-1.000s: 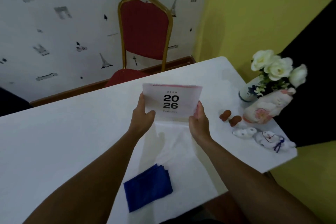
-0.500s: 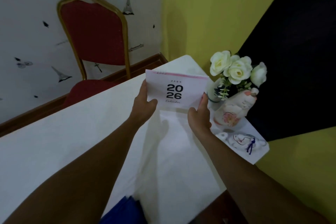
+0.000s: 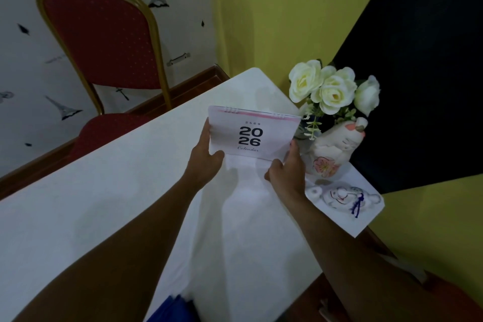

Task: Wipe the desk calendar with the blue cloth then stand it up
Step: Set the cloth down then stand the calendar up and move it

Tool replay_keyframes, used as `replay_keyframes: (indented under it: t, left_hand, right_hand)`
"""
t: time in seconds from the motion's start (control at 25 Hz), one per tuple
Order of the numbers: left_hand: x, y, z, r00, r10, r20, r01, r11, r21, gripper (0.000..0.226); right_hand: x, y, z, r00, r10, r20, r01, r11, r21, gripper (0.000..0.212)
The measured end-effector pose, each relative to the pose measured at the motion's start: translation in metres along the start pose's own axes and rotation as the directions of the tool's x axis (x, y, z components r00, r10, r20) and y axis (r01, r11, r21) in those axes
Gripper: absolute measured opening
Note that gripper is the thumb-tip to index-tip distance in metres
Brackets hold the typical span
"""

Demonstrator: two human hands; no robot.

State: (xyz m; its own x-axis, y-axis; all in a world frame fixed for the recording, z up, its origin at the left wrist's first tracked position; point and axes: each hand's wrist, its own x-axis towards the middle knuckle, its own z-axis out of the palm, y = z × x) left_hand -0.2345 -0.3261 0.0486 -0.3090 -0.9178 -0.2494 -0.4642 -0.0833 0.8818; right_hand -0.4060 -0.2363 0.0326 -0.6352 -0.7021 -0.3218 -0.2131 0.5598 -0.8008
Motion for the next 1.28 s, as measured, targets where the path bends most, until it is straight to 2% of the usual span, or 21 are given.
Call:
replay_keyframes:
  t: [0.12,0.4,0.76,1.28]
  left_hand:
    - [-0.005,-0.003,-0.001,0.999,0.032,0.005,-0.032,0.999,0.020,0.086]
    - [-0.013,-0.003,0.009,1.000,0.003,-0.026,-0.002,1.000,0.013,0.084]
    - [-0.001,0.004,0.016,1.000,0.024,0.020,-0.024,1.000,0.016,0.082]
    - [0.008,0.014,0.013,0.999,0.024,0.040,-0.025,1.000,0.013,0.075]
  right_hand:
    - [0.001,-0.001,-0.001,0.999,-0.029,-0.047,0.030,0.999,0.025,0.076]
    - [-0.004,-0.006,0.003,0.998,-0.043,-0.043,0.049,0.985,0.163,0.089]
    - [-0.001,-0.002,-0.006,0.993,-0.032,-0.113,0.061,0.962,0.265,0.079]
    - [0.006,0.002,-0.006,0.997,-0.026,-0.067,0.042,0.969,0.243,0.080]
